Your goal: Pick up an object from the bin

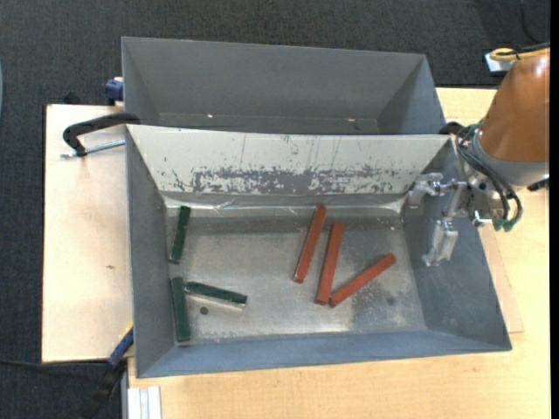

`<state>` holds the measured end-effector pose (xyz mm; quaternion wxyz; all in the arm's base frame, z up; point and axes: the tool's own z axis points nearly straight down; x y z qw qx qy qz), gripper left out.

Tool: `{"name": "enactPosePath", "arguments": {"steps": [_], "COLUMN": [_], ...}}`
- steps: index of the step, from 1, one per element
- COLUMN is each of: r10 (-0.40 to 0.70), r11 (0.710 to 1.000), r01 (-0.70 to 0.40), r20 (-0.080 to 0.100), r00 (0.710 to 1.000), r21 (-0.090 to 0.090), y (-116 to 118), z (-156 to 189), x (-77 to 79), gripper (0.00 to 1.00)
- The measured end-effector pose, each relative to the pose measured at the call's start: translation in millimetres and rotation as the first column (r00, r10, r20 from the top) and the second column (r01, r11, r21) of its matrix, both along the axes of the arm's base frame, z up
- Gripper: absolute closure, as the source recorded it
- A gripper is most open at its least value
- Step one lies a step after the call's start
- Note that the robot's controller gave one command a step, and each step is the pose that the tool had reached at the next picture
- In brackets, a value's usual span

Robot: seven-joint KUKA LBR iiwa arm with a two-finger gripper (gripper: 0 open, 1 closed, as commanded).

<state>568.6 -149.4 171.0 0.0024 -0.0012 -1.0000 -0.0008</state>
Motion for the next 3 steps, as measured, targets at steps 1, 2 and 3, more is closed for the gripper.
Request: {"name": "enactPosePath", "arguments": {"steps": [1, 2, 3], "r10": [0.002, 0.071, 0.040], "r11": [1.000, 0.997, 0.999], "r01": [-0.002, -0.071, -0.040], "r20": [0.008, 0.012, 0.007], "r00": [1.000, 0.997, 0.999], "r21": [-0.002, -0.003, -0.001], "y": [1, 21, 41], "z": [5, -41, -89], "x": [2.0, -9.5, -6.4], "gripper": [0.00, 0.00, 0.00]}}
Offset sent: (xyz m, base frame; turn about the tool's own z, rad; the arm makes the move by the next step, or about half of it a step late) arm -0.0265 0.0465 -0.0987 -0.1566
